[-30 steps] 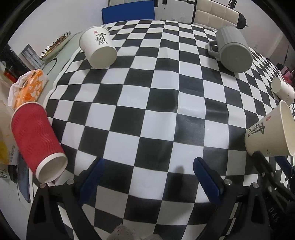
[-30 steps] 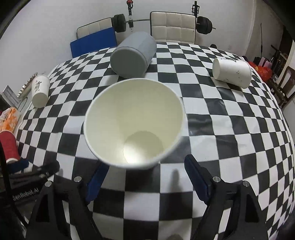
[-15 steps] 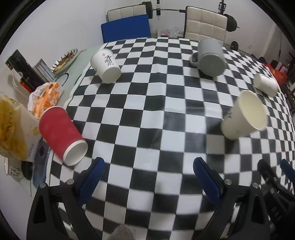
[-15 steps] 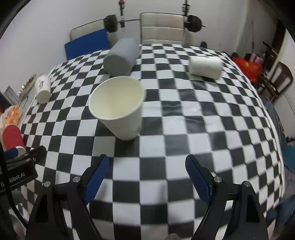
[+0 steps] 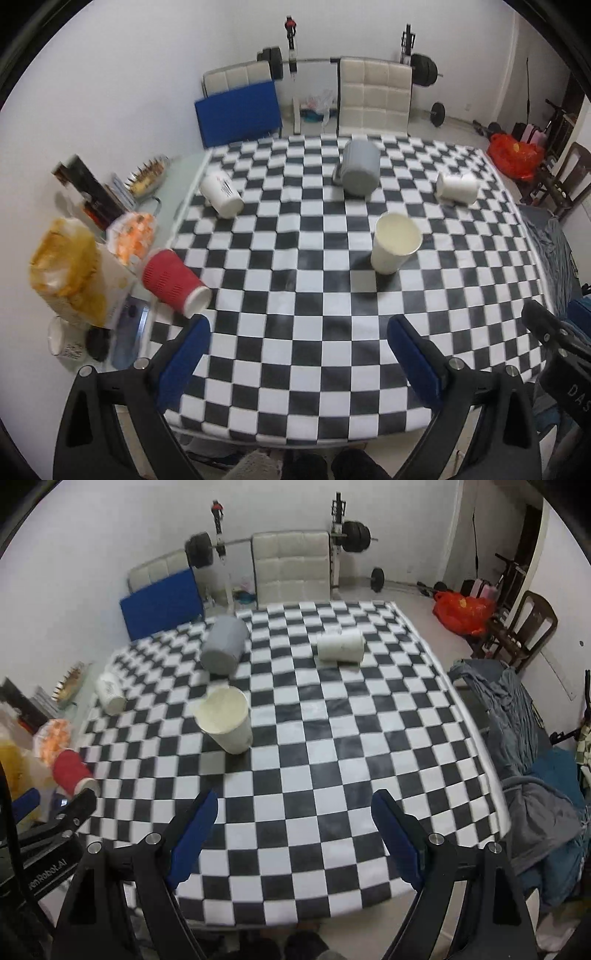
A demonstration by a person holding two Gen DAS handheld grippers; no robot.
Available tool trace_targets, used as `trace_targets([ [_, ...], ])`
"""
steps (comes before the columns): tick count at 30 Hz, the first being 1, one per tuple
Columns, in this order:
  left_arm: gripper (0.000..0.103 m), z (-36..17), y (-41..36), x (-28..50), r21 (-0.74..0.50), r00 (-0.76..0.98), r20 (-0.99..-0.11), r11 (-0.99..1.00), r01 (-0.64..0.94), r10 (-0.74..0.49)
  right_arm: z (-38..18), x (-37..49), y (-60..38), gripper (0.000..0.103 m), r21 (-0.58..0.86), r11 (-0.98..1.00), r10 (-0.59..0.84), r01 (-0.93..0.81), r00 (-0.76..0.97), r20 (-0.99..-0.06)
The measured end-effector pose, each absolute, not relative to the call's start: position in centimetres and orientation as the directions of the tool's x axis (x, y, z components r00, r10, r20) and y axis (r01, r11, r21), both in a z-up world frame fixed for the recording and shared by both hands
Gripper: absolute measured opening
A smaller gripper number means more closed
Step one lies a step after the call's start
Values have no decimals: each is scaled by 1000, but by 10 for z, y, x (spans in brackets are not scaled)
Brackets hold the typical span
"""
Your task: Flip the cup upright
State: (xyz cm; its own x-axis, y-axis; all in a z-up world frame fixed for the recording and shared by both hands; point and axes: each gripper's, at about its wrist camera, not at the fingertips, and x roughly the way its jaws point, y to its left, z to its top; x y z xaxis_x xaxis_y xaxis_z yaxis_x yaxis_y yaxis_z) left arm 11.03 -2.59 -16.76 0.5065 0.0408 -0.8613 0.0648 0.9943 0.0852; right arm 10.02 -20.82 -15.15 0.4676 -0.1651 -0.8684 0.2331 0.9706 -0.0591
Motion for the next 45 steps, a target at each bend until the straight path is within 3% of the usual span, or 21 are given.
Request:
trace_targets([
  [8, 98, -94, -25, 69, 91, 585, -810, 994, 60, 39, -58, 50, -192, 87, -71, 978, -167, 196, 529, -832],
  [11, 98, -78, -23, 58, 66, 583, -812, 997, 46, 27, -29, 36, -188, 92, -82, 978, -178, 192, 560, -809],
  [19, 98, -38, -20, 30, 45, 617, -787, 999, 24, 21, 28, 7, -180, 92, -92, 978, -191, 187, 623, -759],
  [45, 98, -12, -14, 7, 27, 601, -799, 1000, 1, 20, 60, -10, -162, 92, -64, 990, -125, 126, 574, -809],
])
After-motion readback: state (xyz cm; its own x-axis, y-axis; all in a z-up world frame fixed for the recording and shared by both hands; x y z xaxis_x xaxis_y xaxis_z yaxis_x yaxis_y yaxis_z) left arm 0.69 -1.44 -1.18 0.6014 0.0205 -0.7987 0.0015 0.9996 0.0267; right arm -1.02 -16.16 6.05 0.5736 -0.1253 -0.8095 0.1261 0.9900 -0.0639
